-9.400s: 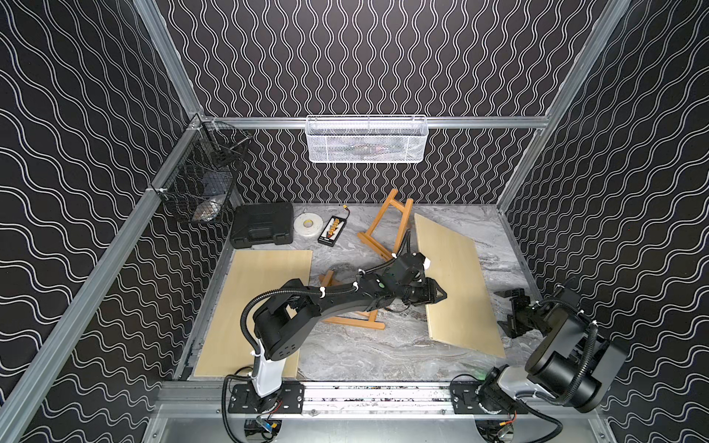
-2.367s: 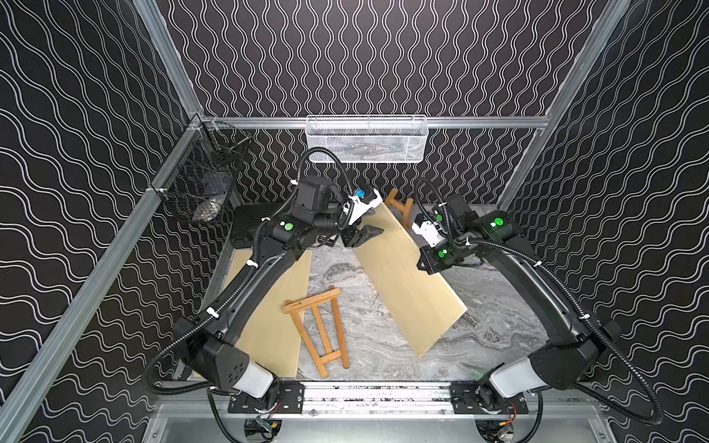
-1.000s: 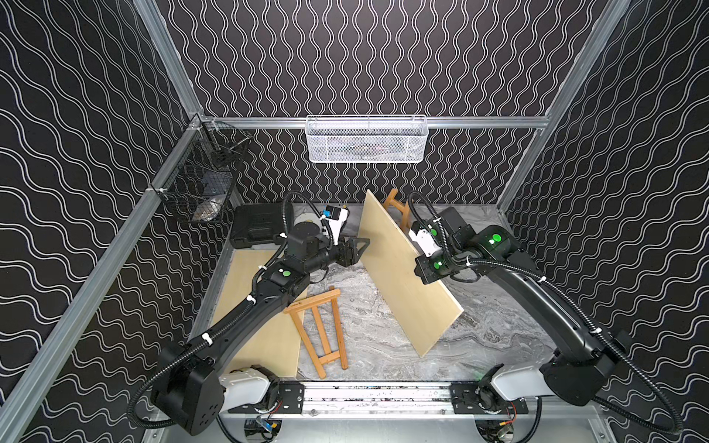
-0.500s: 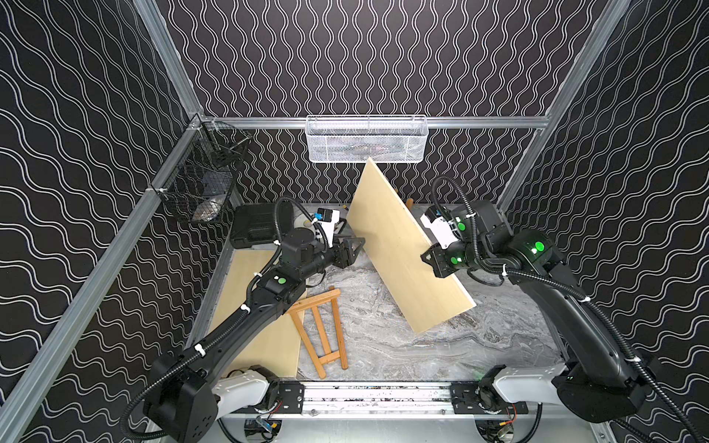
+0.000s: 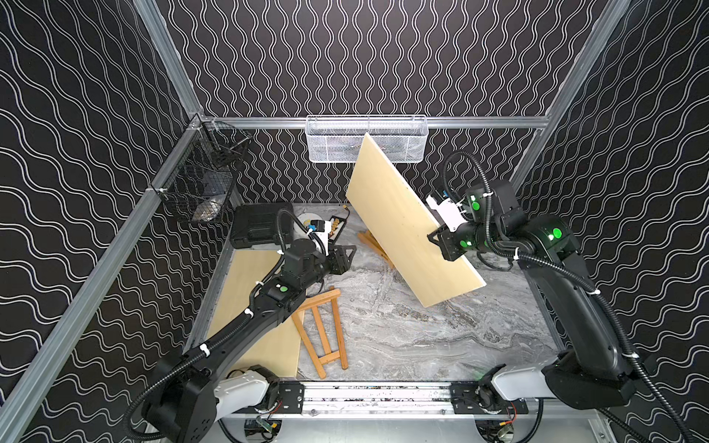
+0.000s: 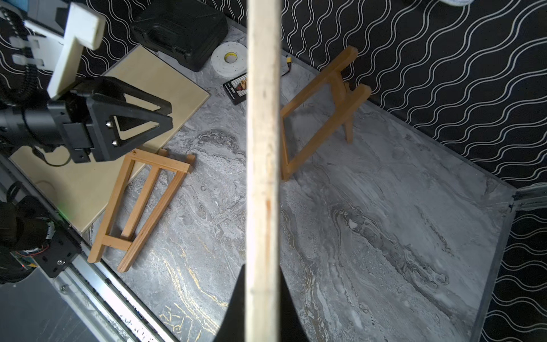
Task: Assemble the easel
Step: Pick up the drawing board from the center of the board, then adjust the easel at the center of the board.
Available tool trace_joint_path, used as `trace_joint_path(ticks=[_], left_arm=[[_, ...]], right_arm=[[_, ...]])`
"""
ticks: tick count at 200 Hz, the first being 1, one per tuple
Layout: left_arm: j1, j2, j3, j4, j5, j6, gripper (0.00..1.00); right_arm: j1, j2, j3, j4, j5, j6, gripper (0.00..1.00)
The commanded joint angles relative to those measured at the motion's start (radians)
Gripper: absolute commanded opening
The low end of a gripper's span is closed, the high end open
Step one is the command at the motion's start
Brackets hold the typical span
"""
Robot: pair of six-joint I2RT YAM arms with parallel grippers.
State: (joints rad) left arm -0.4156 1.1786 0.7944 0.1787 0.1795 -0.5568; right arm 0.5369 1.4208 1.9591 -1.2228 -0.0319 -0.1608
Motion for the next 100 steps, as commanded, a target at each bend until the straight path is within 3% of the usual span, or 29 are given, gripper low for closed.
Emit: trace_joint_path(ticks=[1,46,100], left_arm=[[0.001,0.024,-0.003,0.066,-0.043,-0.075,0.58],[0.001,0.152,-0.036,0.171,-0.052,-0.25,0.57],[-0.029,0.416,0.008,0.328,-0.094,-0.49,0.62]], right_arm=[[-0.054,0.03,0.06,0.134,-0.061,-0.054,0.0],[-0.071,0.145,0.151,0.083,-0.07,-0.104,0.0],[-0.115,0.219,0.208,0.066,-0.058,-0.081,0.0]])
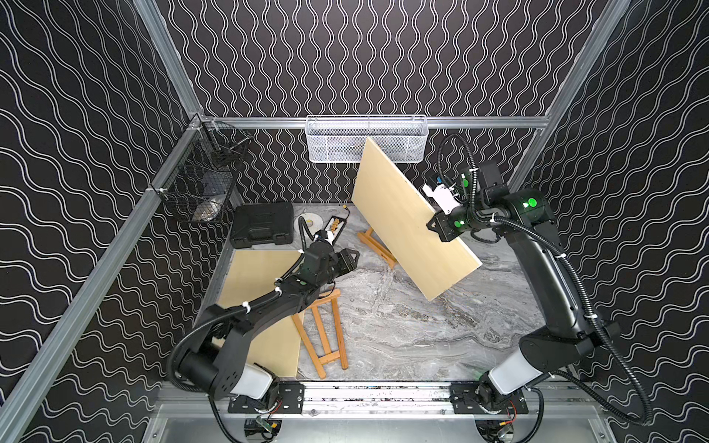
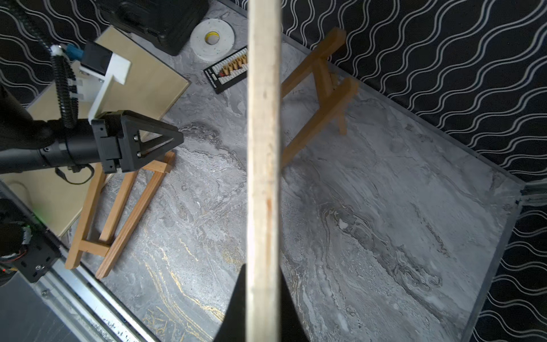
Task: Assemble the easel
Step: Adjust the easel at the center of the board.
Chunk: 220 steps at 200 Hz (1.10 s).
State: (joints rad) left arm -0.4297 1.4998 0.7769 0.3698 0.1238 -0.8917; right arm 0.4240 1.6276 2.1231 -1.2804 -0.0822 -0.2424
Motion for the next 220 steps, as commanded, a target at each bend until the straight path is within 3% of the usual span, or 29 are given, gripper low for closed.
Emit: trace_joint_path(ticks=[1,63,121,189,220], left_arm=[[-0.015,0.101,0.027,0.141,-0.038,-0.159,0.62],[-0.06,0.38,0.182,0.188,-0.071,-0.365,0.65],[-0.087,0.557,0.323,0.226,-0.094,-0.428,0.64],[-0.114,0.649,0.402,0.213,-0.103,-0.427,0.55],[-0.12,0.685,0.392,0.296,-0.09,-0.457,0.45]], right_arm=[[-0.002,0.014,0.046,0.122,-0.008,0.001,0.0],[-0.002,0.023,0.061,0.102,0.023,0.041,0.0],[-0.002,0.041,0.066,0.074,0.019,0.074,0.0],[-0.004,0.018,0.046,0.079,0.034,0.081,0.0],[-0.006,0.011,0.048,0.066,0.038,0.097,0.0]])
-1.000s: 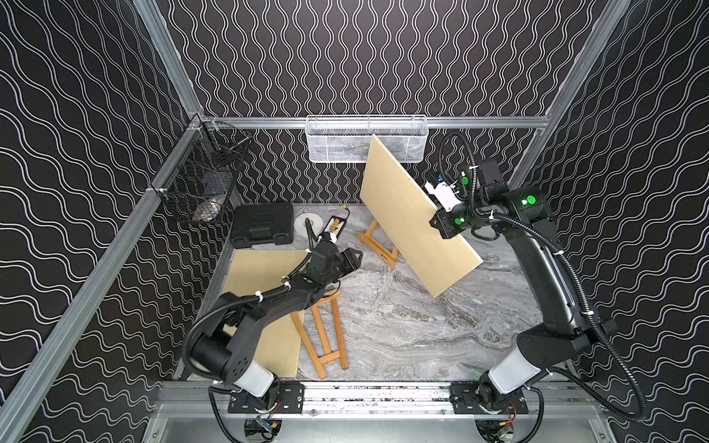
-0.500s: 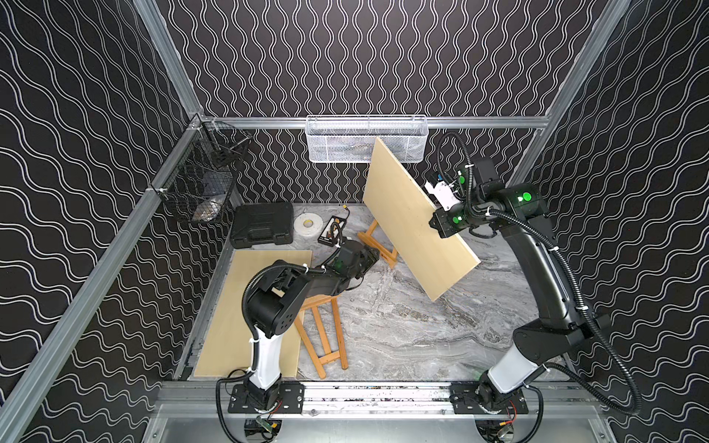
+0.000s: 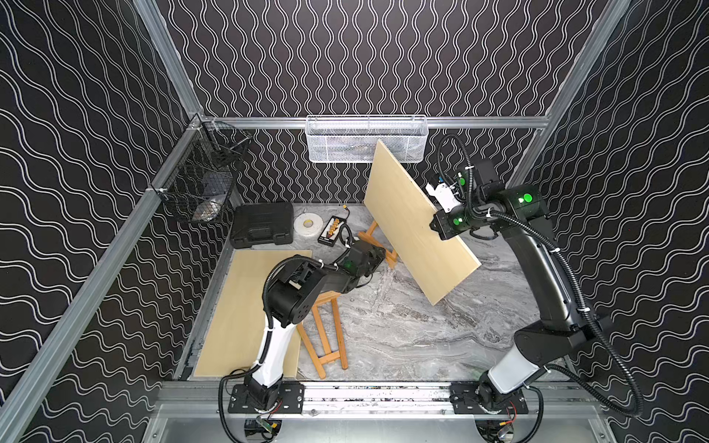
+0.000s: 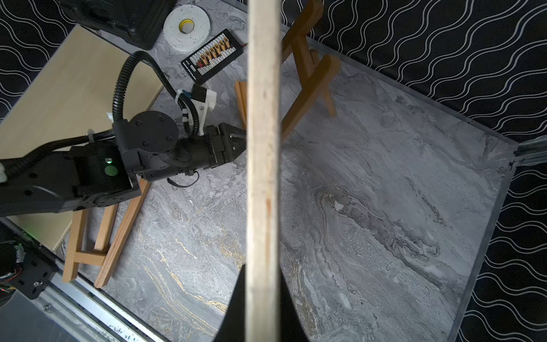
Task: Assemble the easel
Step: Adjust the easel at the center of the board.
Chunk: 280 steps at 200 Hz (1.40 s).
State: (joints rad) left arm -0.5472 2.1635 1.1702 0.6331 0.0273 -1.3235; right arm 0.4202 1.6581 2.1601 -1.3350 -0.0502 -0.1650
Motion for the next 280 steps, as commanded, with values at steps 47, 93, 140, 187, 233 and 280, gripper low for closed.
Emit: trace_joint_path(ticks=[47,93,140,187,233,280], left_arm=[[-0.03,-0.015,-0.02,0.007,0.039,-0.009,0.36],[-0.053,-0.018,-0.043,0.042,0.102,-0.03,0.29],[-0.089,-0.003,0.006,0.012,0.126,0.001,0.29],[-0.086,0.018,0.038,0.005,0.183,0.029,0.33],[-0.061,-0.076,-0.029,-0.028,0.155,0.09,0.42],[-0.022,-0.195,-0.127,-0.047,0.131,0.148,0.45]], right_arm=[[-0.008,-0.027,0.017,0.092,0.013,0.069,0.0],[-0.026,-0.023,0.044,0.048,0.058,0.116,0.0],[-0.075,-0.034,0.046,0.021,0.041,0.156,0.0],[-0.081,-0.007,0.061,0.011,0.029,0.189,0.0],[-0.083,0.026,0.08,0.002,0.019,0.206,0.0],[-0.087,0.067,0.122,0.0,0.0,0.215,0.0]])
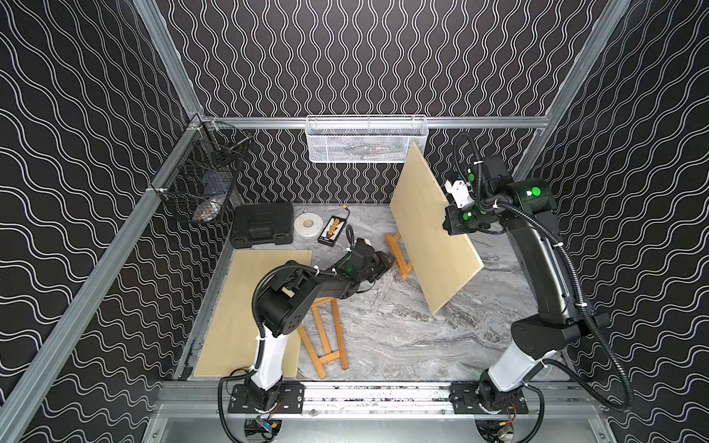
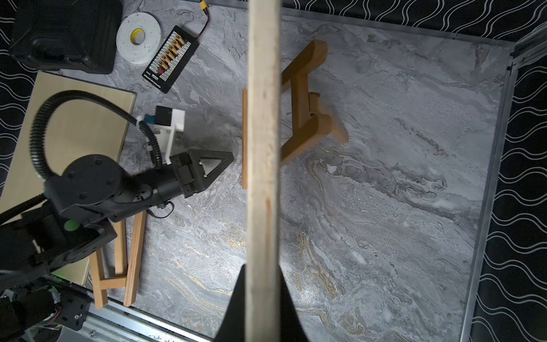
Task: Assemble the easel
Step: Adjust the easel at the center of the board, then place the drawing board on the easel.
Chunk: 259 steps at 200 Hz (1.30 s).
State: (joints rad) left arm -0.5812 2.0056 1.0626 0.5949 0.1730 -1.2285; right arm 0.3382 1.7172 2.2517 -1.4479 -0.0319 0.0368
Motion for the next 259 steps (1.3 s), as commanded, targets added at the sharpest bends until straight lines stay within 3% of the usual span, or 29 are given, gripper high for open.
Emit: trace_joint_path(ticks=[1,76,160,210,228,259], left_arm=[[0.012,-0.039,-0.02,-0.01,-0.015,0.053,0.45],[0.034,-0.148,-0.095,-0.034,-0.057,0.116,0.46],[0.05,-0.149,-0.113,-0.018,-0.055,0.117,0.47],[0.06,-0.145,-0.123,-0.009,-0.055,0.122,0.47],[0.061,-0.149,-0.124,-0.016,-0.056,0.13,0.47],[0.063,-0.145,-0.126,-0.007,-0.058,0.13,0.47]], right_arm=[[-0.007,0.008,0.031,0.113,-0.02,0.015,0.0],[-0.057,0.088,0.079,0.095,-0.125,0.007,0.0],[-0.131,0.12,0.042,0.116,-0.216,0.005,0.0],[-0.158,0.119,0.012,0.126,-0.188,0.001,0.0],[-0.155,0.091,0.002,0.16,-0.23,-0.003,0.0],[-0.134,0.077,0.024,0.179,-0.166,-0.004,0.0]])
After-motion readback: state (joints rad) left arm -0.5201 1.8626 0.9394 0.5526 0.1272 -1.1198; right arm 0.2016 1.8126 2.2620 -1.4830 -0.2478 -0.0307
